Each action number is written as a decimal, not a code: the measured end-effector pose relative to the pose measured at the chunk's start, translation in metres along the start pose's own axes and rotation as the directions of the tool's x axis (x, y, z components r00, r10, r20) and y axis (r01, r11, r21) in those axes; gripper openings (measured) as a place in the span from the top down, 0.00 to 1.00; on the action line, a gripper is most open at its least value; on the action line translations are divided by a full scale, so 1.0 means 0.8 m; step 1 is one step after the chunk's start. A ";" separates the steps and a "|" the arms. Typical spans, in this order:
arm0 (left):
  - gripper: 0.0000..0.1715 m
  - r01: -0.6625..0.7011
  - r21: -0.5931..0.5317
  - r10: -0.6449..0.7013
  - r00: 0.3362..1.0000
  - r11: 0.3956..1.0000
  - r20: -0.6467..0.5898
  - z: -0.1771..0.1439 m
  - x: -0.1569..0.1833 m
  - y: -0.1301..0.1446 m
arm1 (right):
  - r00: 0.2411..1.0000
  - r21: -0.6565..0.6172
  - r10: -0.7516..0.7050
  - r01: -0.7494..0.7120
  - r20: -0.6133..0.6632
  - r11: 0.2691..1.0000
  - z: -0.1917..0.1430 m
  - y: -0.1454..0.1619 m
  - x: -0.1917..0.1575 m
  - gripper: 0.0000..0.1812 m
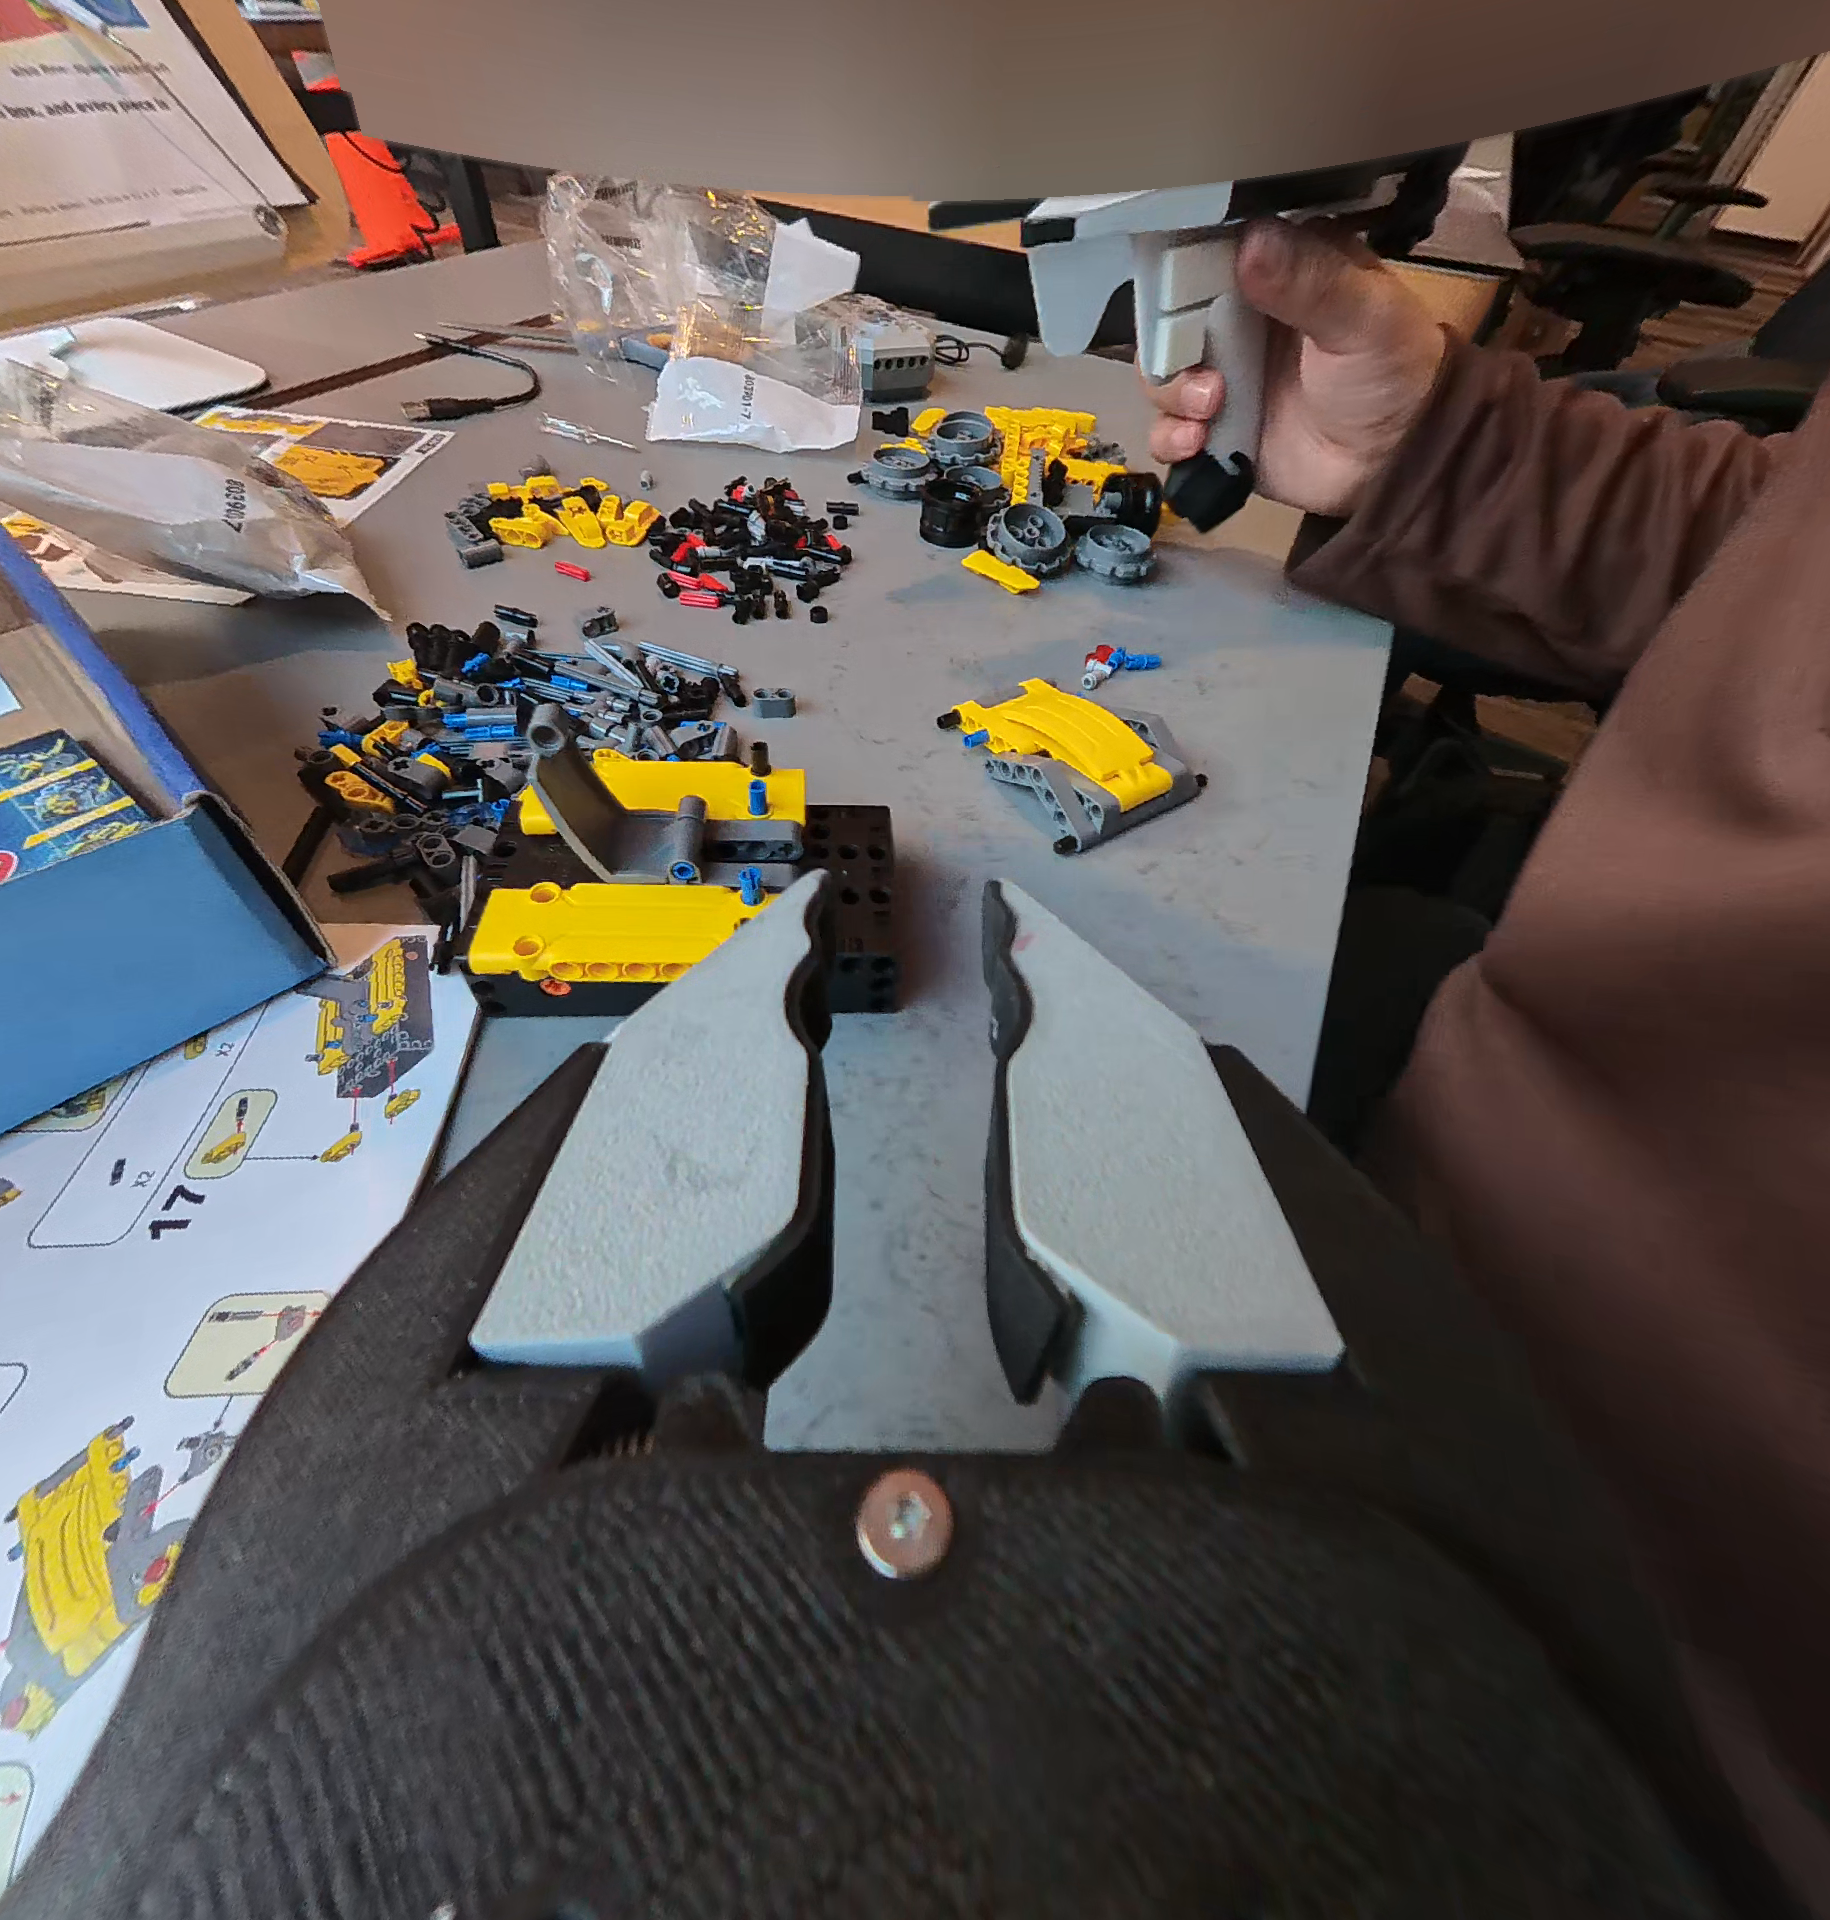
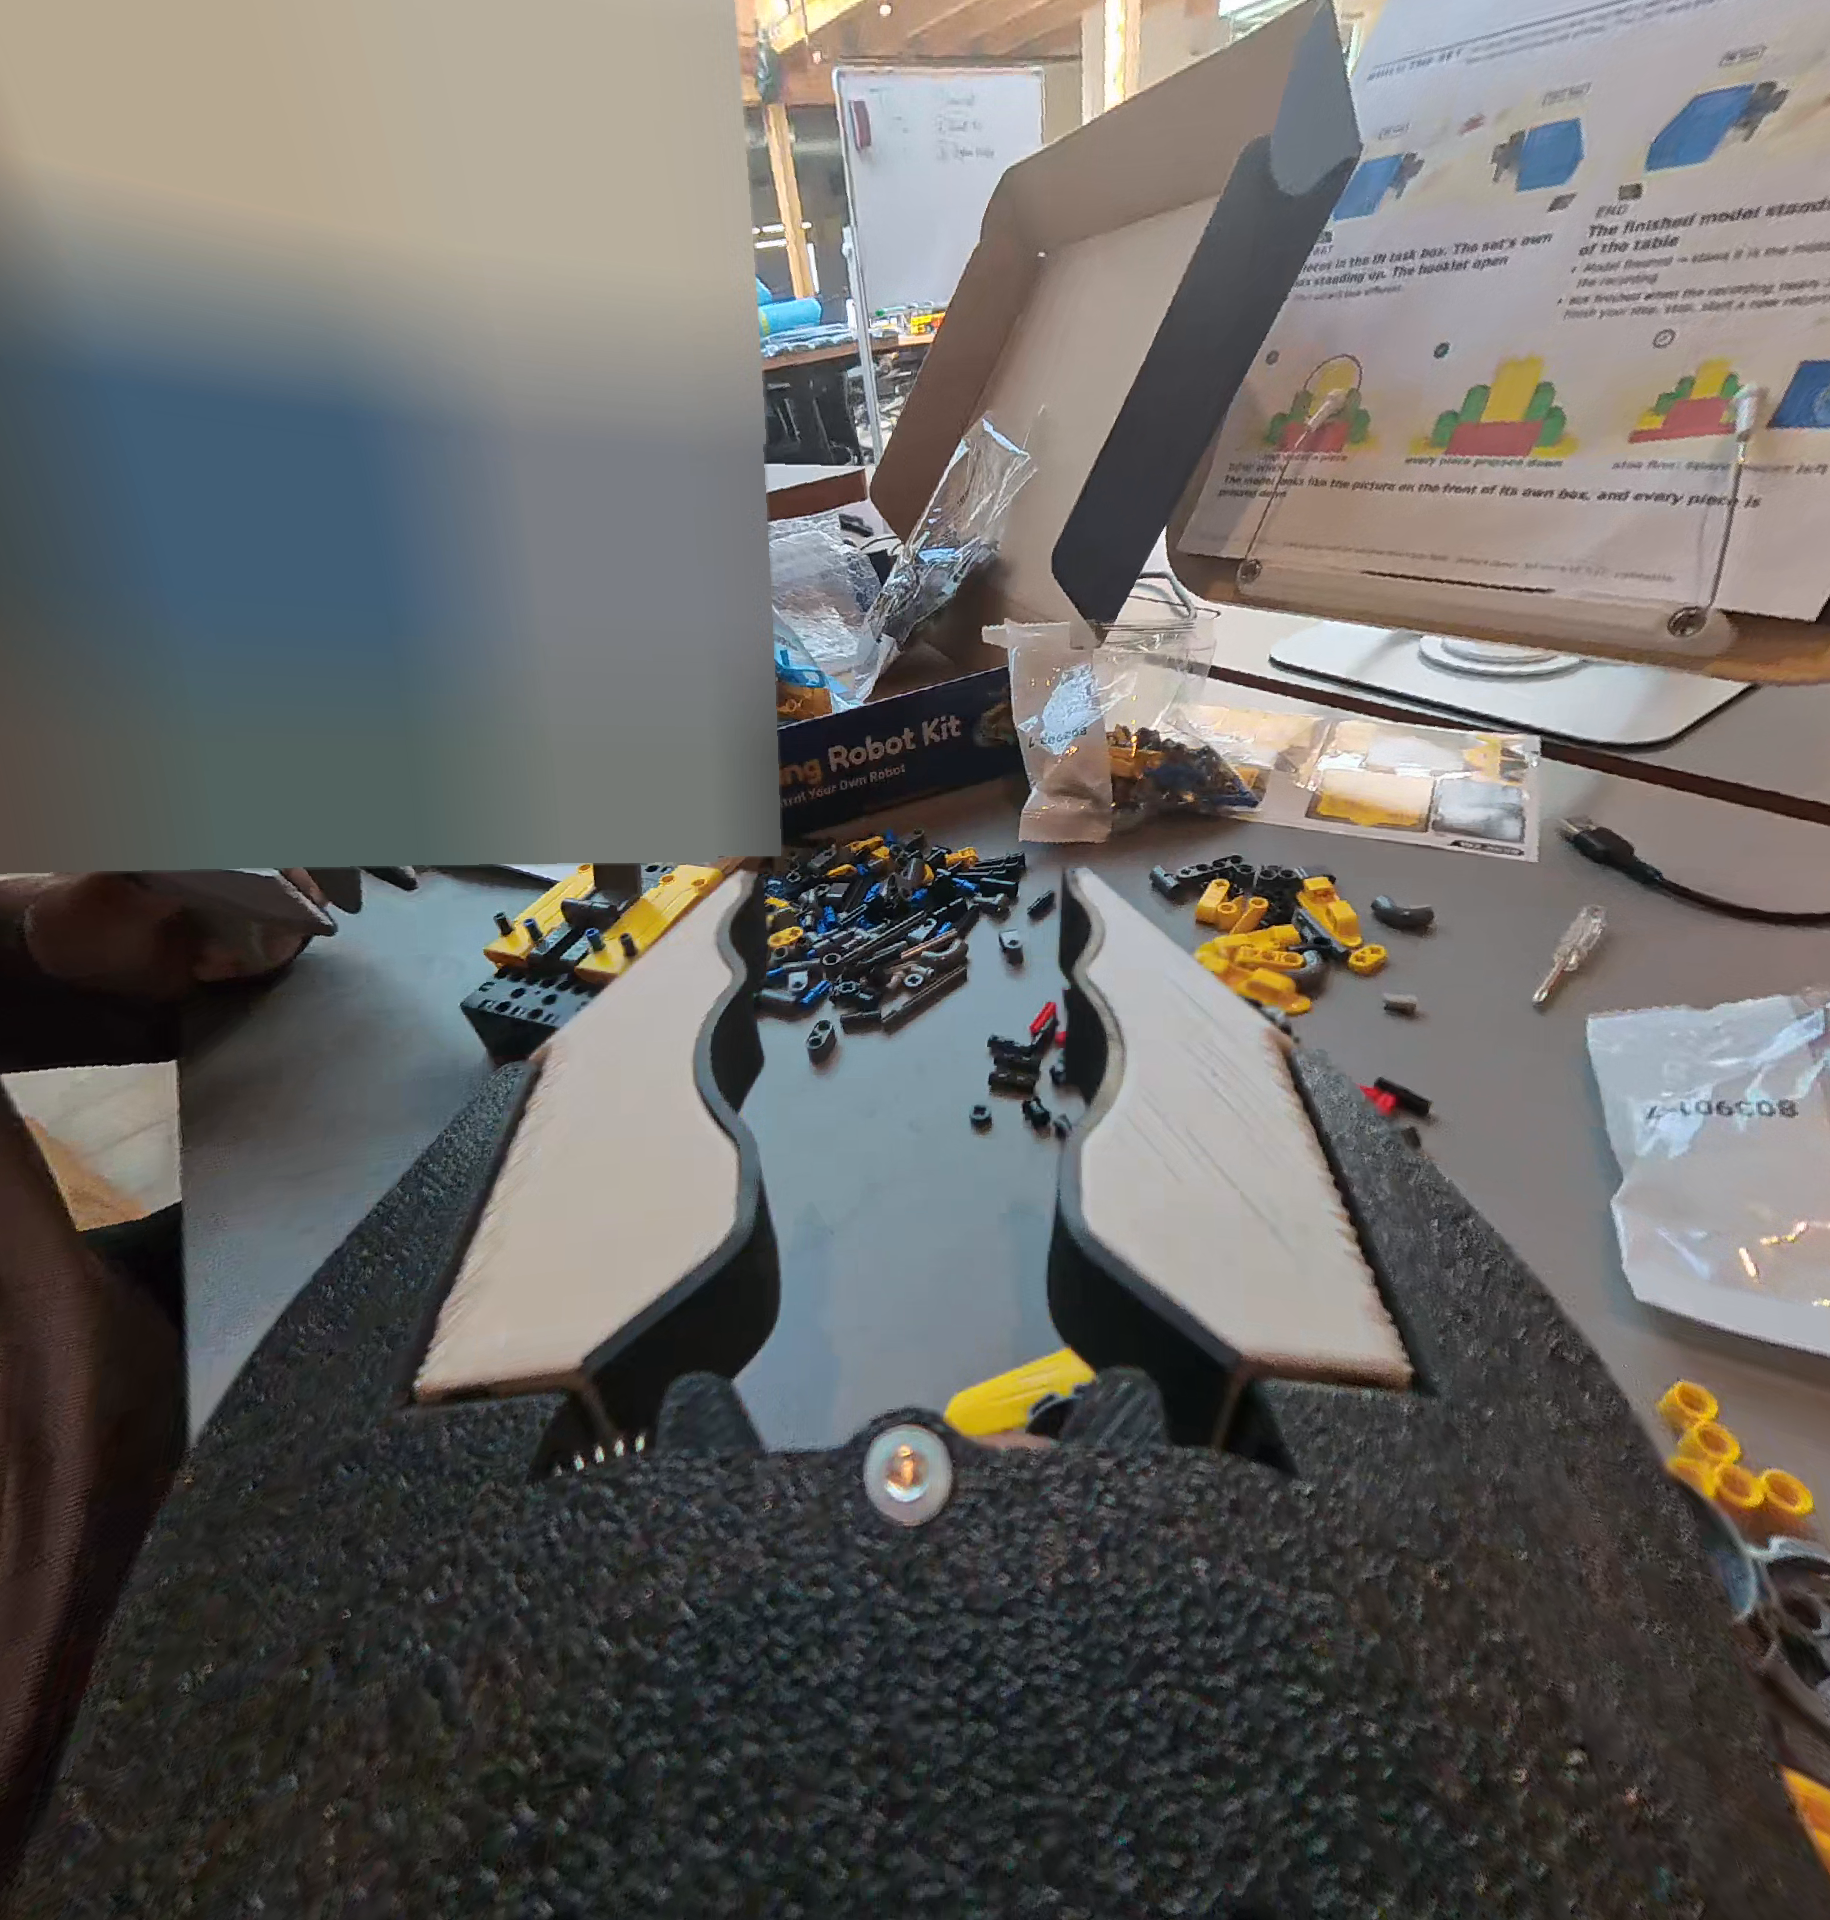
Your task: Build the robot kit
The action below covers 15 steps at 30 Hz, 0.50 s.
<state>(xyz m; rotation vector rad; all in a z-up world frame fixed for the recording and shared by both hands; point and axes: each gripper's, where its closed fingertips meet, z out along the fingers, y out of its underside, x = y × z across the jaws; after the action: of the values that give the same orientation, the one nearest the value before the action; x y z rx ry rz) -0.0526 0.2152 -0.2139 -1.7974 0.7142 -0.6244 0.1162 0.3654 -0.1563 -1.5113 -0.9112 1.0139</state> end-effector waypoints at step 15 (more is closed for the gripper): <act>0.86 0.017 0.106 -0.027 0.995 0.994 0.094 -0.017 -0.017 -0.015 | 0.989 -0.047 -0.118 0.123 0.087 0.991 0.046 -0.020 -0.033 0.72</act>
<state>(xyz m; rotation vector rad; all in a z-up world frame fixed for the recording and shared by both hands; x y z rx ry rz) -0.0697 0.2199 -0.1994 -1.7276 0.5873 -0.5766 0.0722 0.3558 -0.1402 -1.4476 -1.0831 0.9779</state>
